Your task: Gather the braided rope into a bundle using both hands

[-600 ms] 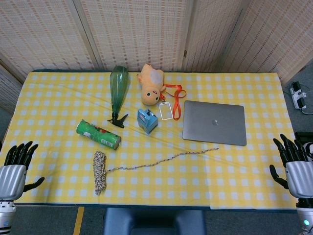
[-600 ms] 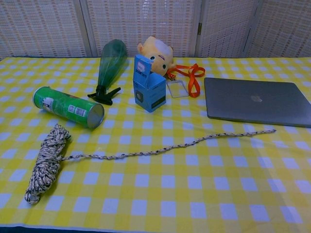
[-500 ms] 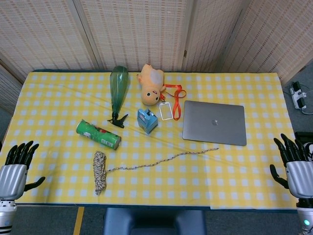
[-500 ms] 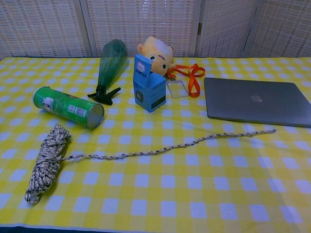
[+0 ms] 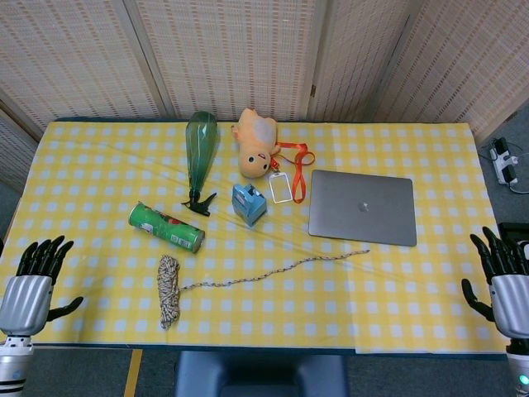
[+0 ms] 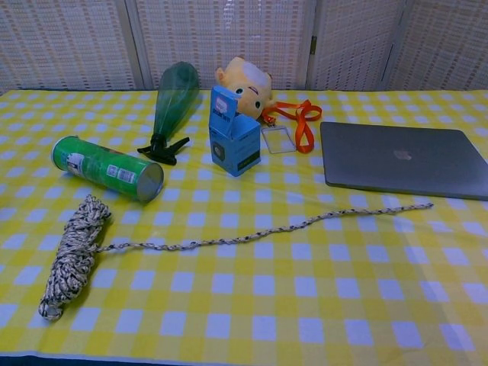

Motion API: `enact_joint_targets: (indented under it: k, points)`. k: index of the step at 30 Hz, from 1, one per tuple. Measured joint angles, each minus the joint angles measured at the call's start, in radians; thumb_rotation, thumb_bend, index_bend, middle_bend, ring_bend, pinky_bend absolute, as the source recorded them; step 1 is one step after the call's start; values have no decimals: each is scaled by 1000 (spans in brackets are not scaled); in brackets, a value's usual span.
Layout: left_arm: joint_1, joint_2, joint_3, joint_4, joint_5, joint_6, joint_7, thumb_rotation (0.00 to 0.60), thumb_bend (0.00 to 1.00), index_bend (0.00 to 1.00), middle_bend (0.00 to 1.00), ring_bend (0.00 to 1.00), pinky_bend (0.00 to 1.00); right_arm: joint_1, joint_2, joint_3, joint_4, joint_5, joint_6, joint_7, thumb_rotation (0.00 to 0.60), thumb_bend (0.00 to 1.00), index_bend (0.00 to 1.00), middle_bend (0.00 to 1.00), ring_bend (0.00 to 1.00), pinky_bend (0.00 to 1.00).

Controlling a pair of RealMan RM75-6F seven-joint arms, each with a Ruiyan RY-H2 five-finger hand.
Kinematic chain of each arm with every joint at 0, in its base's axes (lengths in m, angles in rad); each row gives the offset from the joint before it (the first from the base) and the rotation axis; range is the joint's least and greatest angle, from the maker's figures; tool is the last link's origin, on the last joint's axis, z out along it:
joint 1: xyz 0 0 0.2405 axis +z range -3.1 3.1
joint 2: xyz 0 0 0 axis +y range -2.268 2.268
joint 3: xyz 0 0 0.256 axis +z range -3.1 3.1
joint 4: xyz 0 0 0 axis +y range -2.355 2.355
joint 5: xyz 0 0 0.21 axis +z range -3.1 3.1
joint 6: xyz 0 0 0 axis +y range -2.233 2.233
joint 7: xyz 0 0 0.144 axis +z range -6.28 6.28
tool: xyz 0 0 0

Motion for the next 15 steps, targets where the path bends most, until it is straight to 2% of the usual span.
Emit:
enact_joint_targets:
  k: [8, 15]
  points:
    - [-39, -1, -2, -26, 50, -26, -17, 600, 135, 132, 98, 75, 11, -4, 2, 4, 0, 1, 6, 7, 600, 456, 0, 0, 102, 0]
    - [-129, -3, 0, -53, 106, -134, -63, 600, 134, 123, 98, 75, 12, -4, 5, 7, -4, 5, 3, 9, 600, 456, 0, 1, 103, 0]
